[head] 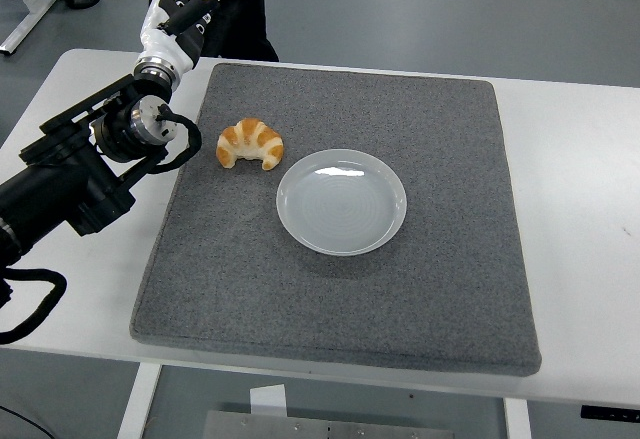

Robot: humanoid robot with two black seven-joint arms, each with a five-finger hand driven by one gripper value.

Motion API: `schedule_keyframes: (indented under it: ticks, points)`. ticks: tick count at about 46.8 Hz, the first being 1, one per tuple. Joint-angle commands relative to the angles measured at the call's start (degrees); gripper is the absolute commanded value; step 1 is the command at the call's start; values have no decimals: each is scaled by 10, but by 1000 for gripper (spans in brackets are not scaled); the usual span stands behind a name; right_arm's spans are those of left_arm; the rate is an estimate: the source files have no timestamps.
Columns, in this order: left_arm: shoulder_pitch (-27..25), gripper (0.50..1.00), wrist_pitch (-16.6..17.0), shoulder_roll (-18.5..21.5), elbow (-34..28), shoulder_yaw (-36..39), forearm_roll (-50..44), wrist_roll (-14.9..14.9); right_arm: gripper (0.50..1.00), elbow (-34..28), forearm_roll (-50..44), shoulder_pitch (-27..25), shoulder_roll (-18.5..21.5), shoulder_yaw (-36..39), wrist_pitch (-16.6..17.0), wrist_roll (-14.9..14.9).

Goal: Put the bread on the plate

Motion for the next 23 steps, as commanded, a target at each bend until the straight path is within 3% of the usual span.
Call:
schedule_keyframes:
  ticks: [1, 23]
  points:
    - [0, 996, 0, 0, -1, 0, 1, -1, 952, 0, 0, 0, 0, 0, 0, 0]
    - [2, 994, 10, -1, 1, 2, 8, -4, 952, 0, 0, 0, 0, 0, 0, 0]
